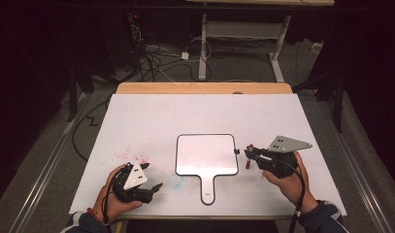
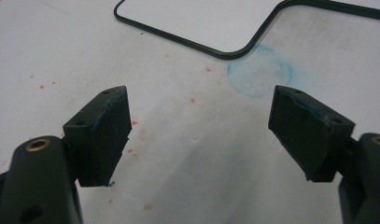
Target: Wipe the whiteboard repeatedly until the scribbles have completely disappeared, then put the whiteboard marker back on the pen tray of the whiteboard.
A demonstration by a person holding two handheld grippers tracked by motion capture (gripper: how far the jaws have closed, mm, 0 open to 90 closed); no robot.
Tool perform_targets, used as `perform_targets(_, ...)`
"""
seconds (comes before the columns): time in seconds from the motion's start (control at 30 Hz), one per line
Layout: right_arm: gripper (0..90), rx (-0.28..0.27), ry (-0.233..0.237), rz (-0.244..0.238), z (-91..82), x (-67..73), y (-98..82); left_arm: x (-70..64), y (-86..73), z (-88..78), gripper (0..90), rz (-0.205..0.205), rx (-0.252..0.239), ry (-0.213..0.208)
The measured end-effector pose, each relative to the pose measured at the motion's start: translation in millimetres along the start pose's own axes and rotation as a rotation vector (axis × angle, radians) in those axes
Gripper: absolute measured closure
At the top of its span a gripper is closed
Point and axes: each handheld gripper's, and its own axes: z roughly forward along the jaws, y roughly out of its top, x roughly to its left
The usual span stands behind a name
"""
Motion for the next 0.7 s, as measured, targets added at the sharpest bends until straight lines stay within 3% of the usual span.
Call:
perform_targets(0.13,81.1,0.027,0.027,0.038,6.8,1.6,0.3,0.7,0.3,1.3,20.1,-0.003,0.003,-0.006)
perform_targets(0.3,81.0,0.087,0.059,0.082,27.5,-3.4,-3.4,-0.2,1.1,4.1,20.1,0.003,0.012,-0.010)
perform_targets(0.53,80.0,0.099,0.066,0.118,57.6,-11.4,0.0,-0.4,-0.7,4.3,20.1,-0.008,0.021,-0.017)
perform_targets(0.7,78.6,0.125,0.039,0.142,82.4,-20.8,-1.0,-1.9,1.2,6.5,20.1,0.006,0.027,-0.024)
